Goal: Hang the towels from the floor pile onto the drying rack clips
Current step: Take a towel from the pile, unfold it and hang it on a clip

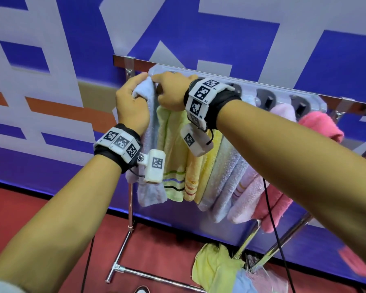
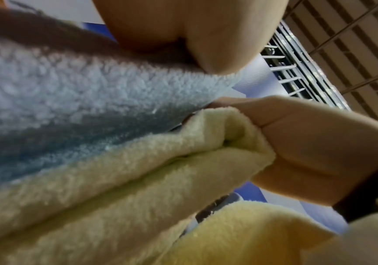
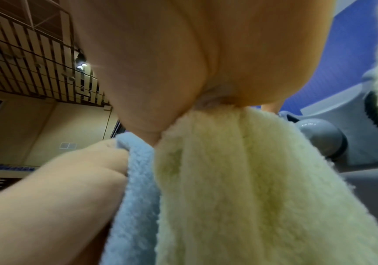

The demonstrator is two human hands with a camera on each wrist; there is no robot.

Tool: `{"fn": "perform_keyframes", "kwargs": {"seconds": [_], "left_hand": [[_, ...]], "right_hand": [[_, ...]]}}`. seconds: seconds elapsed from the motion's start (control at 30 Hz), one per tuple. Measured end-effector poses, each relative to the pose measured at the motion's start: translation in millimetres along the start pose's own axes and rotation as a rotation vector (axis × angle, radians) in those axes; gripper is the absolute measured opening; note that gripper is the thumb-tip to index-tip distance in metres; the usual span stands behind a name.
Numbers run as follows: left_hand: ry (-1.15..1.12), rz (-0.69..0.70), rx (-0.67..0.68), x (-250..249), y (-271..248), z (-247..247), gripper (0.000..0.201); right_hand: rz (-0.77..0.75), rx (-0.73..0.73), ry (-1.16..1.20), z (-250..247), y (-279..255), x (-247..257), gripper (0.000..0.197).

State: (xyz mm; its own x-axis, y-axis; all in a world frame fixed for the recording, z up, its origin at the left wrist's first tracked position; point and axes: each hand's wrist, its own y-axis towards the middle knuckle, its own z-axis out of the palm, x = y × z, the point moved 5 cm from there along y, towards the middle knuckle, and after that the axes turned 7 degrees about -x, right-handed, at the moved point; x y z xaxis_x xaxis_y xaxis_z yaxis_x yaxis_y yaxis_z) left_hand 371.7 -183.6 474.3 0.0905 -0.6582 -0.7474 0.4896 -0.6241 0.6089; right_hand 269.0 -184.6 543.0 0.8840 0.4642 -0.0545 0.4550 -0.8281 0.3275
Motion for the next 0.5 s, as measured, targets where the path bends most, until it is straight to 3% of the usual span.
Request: {"fn": "perform_keyframes", "kwargs": {"seconds": [0.17,0.3,0.5], "left_hand": [[0.074,-0.048,0.242,-2.1,-3.5,13.0,0.03],[0.231,-0.08,0.3,1.1,4.1,11.7,0.047],[0.222,-0.241,0.34,-5.8,-2.3,14.8,0.052]], "right_hand": [[0.072,0.069,-0.021,0.4,9.4,4.1,0.039],[0.104,-0.03,-0.008,-4.4,-5.3,-2.1,0.028],[0.133,-0.137,0.122,-8.9,-34.2,-17.2,0.039]]}}
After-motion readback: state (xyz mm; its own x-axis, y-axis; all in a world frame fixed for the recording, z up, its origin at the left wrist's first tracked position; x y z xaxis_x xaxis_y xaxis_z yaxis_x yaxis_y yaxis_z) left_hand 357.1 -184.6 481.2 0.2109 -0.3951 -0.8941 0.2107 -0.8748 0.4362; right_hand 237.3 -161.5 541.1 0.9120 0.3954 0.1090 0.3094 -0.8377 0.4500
